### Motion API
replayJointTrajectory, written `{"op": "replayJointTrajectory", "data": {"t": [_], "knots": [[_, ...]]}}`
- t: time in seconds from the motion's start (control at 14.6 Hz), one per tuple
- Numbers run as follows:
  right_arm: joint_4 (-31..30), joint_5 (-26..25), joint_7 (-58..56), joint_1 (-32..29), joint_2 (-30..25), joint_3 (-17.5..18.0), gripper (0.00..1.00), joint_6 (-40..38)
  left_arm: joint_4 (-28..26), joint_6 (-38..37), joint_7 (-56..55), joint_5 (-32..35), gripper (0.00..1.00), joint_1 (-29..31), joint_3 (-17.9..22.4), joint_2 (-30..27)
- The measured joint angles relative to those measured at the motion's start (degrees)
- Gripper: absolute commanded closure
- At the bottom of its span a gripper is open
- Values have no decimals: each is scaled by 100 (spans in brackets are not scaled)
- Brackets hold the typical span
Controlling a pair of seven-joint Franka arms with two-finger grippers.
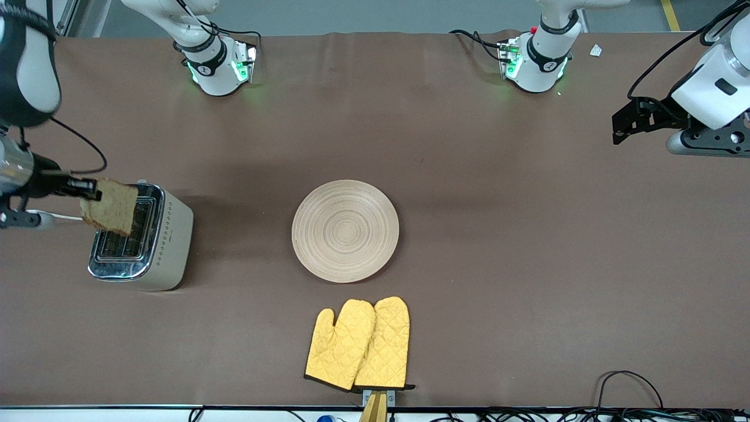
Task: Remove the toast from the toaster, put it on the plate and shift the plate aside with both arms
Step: 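Grasp the toast with the right gripper and lift it out, then carry the toast with the right gripper over the wooden plate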
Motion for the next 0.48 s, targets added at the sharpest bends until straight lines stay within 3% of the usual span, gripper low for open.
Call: {"op": "replayJointTrajectory", "data": {"t": [0.14,0.48], "knots": [[288,53,20,258,-170,19,100,-429,0,0,0,0,0,0,0,0],[224,1150,724,695,-170,36,100,-429,0,0,0,0,0,2,1,2]]}}
